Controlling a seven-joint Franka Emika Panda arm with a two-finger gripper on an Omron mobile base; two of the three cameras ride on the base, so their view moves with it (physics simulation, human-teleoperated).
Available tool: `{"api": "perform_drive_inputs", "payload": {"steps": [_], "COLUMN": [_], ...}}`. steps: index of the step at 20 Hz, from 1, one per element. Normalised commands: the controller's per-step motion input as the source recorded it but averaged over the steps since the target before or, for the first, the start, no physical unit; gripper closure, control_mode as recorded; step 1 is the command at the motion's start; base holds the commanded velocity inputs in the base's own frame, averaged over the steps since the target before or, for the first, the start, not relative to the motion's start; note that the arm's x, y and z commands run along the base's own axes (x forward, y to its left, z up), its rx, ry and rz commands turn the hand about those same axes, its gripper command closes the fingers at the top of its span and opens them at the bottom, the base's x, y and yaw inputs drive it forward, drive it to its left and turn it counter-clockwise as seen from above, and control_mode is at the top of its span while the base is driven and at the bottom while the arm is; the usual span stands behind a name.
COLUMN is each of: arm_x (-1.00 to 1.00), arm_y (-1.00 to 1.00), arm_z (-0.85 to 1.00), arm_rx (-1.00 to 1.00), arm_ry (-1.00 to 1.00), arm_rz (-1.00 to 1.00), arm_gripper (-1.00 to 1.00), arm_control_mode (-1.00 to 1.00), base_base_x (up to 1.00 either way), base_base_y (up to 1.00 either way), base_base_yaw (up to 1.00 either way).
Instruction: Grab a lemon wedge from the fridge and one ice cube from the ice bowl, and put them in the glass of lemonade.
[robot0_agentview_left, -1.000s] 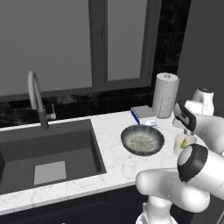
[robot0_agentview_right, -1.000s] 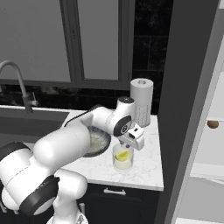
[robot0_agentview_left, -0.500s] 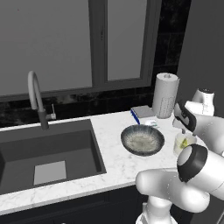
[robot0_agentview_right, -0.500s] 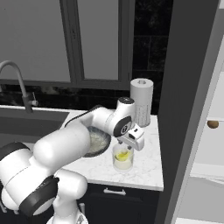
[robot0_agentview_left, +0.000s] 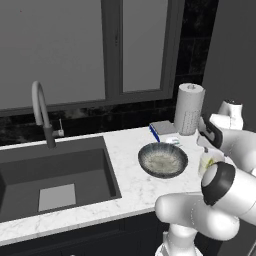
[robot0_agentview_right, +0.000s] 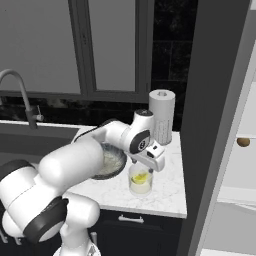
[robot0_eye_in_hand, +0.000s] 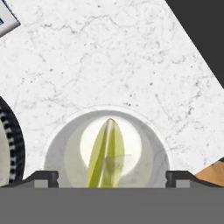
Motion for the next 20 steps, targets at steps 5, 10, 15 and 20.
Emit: {"api": "perform_drive_inputs", "payload": {"steps": [5,10,15,20], "arm_x": [0.0,0.0,0.0,-0.05], "arm_y": [0.0,0.0,0.0,0.0], "arm_z": [0.33,0.52,0.41,0.28], "arm_rx": [0.0,0.0,0.03,0.05], "arm_ry": [0.09,0.03,-0.04,-0.13], "arm_rz": [0.0,0.0,0.0,0.0], "arm_gripper": [-1.0,-1.0,-1.0,-1.0], "arm_control_mode": [-1.0,-1.0,-1.0,-1.0], "base_base_x": [0.0,0.0,0.0,0.0], "base_base_y": [0.0,0.0,0.0,0.0], "base_base_yaw": [0.0,0.0,0.0,0.0]}}
